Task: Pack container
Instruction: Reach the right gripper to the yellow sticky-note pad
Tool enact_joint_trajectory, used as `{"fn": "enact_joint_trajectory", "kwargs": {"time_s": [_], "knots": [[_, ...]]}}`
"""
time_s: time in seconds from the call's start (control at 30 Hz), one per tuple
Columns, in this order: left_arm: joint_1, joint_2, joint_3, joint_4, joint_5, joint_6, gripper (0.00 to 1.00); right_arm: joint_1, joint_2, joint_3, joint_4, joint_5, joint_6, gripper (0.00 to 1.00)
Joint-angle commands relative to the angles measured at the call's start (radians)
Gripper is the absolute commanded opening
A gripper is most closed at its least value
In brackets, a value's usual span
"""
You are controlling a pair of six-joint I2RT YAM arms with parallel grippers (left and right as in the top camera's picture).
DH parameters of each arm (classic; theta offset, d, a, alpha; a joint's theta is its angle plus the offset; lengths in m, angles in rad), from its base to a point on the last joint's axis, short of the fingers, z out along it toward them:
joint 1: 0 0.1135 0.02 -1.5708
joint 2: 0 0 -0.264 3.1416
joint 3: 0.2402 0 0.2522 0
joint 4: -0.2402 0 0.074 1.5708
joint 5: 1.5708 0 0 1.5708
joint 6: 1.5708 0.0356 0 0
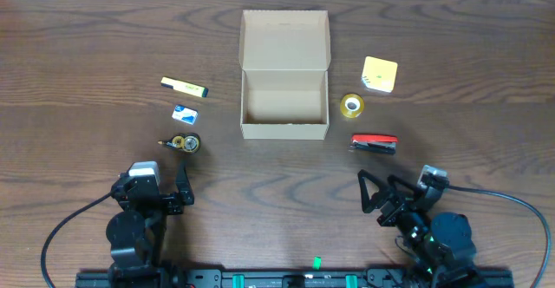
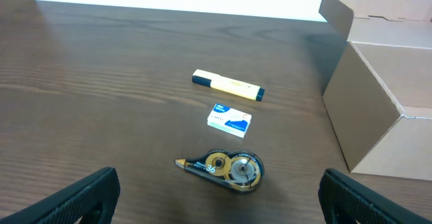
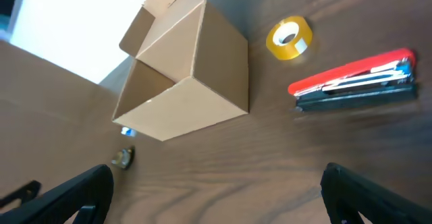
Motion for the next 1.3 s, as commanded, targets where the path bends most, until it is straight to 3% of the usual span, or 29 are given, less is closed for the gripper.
{"fn": "enact_joint_trajectory", "kwargs": {"time_s": [0.0,0.13,0.27,0.4,0.6,0.93,1.27], "knots": [[-0.004,-0.006,-0.022,-0.006,-0.011,-0.006,0.95,-0.013,0.002,-0.003,0.002,-0.04,0.031,0.99],[-0.004,-0.006,-0.022,-0.006,-0.011,-0.006,0.95,-0.013,0.084,0.028,-0.006,-0.072,-0.016,0.99],[-0.004,-0.006,-0.022,-0.006,-0.011,-0.006,0.95,-0.018,0.283,0.129,-0.009,-0.054,-0.122,0.99],[-0.004,-0.006,-0.022,-0.006,-0.011,-0.006,0.95,-0.042,0.534,0.256,-0.011,0.013,-0.206,0.99],[-0.004,-0.006,-0.022,-0.006,-0.011,-0.006,0.95,-0.138,1.021,0.535,-0.004,0.096,-0.454,0.99],[-0.004,-0.006,-0.022,-0.006,-0.011,-0.006,0.95,-0.253,1.677,1.065,-0.022,0.151,-0.457,0.99],[-0.004,-0.006,-0.022,-0.006,-0.011,-0.006,0.95,-0.26,2.072,1.482,-0.208,0.162,-0.397,0.99]]}}
